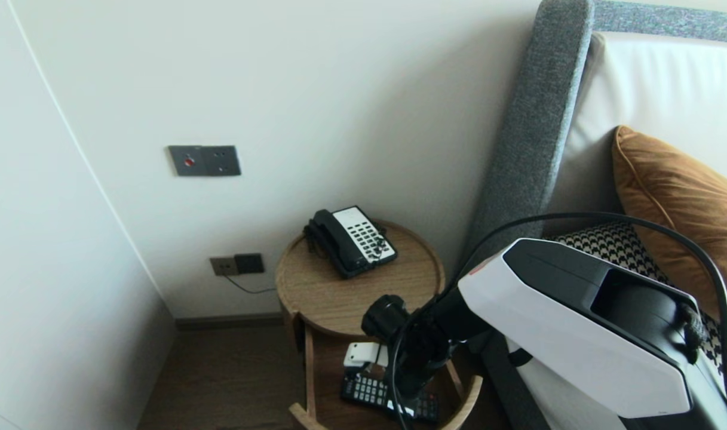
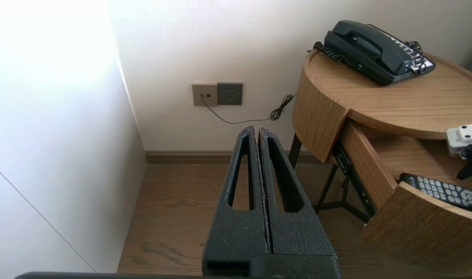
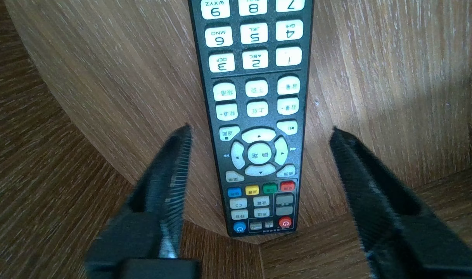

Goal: Put the remote controls on the table in the drawer one by one, then close the nightstand drawer

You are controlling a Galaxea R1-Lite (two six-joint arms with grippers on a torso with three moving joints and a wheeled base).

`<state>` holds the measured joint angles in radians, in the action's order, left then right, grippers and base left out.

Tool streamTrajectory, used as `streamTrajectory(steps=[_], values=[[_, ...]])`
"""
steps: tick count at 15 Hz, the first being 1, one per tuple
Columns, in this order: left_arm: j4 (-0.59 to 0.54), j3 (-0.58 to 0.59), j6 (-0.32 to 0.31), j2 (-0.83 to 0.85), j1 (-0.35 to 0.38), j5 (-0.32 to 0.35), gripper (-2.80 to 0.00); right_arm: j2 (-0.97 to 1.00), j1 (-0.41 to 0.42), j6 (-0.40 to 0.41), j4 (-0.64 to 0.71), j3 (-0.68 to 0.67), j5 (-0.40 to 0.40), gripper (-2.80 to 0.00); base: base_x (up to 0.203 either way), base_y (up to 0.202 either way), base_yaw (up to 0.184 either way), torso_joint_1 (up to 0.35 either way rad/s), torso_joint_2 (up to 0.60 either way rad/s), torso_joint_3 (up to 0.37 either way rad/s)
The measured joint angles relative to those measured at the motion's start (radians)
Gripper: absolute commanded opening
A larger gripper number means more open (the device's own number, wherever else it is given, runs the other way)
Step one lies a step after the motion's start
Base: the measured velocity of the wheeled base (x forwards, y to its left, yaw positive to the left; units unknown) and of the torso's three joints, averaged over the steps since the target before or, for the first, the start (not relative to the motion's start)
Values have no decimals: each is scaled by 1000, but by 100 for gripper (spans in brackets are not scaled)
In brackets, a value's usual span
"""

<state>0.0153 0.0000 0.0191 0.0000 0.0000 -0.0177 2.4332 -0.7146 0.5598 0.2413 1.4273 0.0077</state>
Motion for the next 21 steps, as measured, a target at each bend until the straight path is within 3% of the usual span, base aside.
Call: streamTrajectory(steps=[10, 15, 16, 21], values=[[0, 0, 1, 0, 0, 0, -280, -119, -3, -45, 18, -23, 10, 0, 0, 0, 0, 0, 0, 0], [0, 0, 0, 0, 0, 0, -280, -247, -19, -90, 44, -143, 36, 0, 0, 0, 0, 0, 0, 0], [0, 0, 0, 0, 0, 0, -280, -277, -19, -108, 44, -164, 37, -280, 0, 0, 0, 0, 0, 0], [0, 0, 1, 0, 0, 0, -280, -436, 3, -261, 43, -249, 60, -280, 0, 0, 0, 0, 0, 0]])
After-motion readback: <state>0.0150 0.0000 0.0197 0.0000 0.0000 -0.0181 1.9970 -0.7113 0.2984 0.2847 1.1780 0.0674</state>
